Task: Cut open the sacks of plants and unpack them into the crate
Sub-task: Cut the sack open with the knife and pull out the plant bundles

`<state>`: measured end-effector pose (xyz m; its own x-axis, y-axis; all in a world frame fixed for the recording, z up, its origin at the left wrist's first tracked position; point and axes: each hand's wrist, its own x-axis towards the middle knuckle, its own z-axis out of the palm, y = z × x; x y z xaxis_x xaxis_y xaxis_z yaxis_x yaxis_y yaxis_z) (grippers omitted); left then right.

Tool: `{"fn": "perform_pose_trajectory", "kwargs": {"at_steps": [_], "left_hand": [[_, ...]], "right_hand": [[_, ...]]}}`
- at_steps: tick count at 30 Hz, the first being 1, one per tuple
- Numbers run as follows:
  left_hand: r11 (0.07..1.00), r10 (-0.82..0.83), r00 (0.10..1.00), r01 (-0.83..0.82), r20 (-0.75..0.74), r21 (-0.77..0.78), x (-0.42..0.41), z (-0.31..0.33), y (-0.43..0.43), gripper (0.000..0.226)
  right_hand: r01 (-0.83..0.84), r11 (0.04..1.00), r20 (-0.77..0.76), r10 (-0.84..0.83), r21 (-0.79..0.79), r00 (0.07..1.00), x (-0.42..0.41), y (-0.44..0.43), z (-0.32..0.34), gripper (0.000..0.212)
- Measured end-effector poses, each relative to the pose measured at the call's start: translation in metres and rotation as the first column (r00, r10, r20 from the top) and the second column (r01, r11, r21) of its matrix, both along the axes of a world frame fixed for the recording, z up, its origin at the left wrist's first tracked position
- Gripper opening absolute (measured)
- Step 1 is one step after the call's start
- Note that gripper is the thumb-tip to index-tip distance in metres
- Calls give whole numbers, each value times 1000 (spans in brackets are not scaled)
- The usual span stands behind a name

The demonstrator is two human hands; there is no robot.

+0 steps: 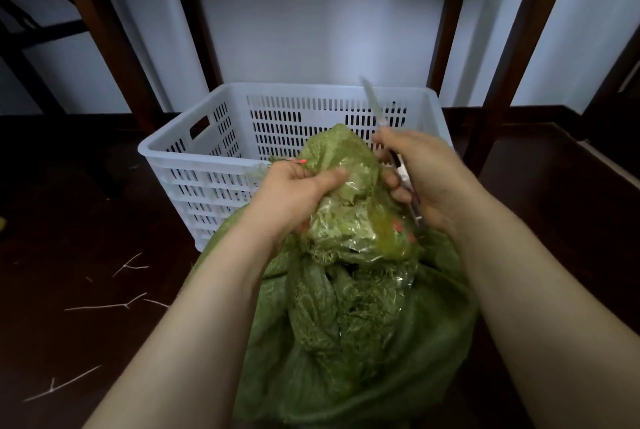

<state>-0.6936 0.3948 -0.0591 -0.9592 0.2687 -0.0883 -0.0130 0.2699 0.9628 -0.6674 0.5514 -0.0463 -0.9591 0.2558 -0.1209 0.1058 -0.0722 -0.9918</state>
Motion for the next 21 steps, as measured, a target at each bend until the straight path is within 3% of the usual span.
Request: {"fn": "perform_pose_trajectory", "kwargs": {"at_steps": [2,5,7,10,12,21], "left_hand": [[996,76,997,-77,25,36,-4,-3,-2,34],[988,112,993,-114,20,102,-9,-3,-7,32],[982,114,993,-113,7,154,-8,0,-9,34],[986,123,990,-114,-70,118,-8,2,-9,53],[991,124,981,-113,-147,77,-7,4,-8,61],[996,64,956,-77,-287,-36,-6,8,-10,64]], "right_hand": [[10,992,-38,-6,124,999,3,10,9,16],[-129,935,-30,146,330,989,19,28,27,18],[-223,830,28,243,511,970,33,33,42,18],[-286,586,133,289,758,948,42,32,54,17],[-303,502,165,301,810,939,44,26,56,16],[-320,389,207,305,864,929,43,5,53,20]]}}
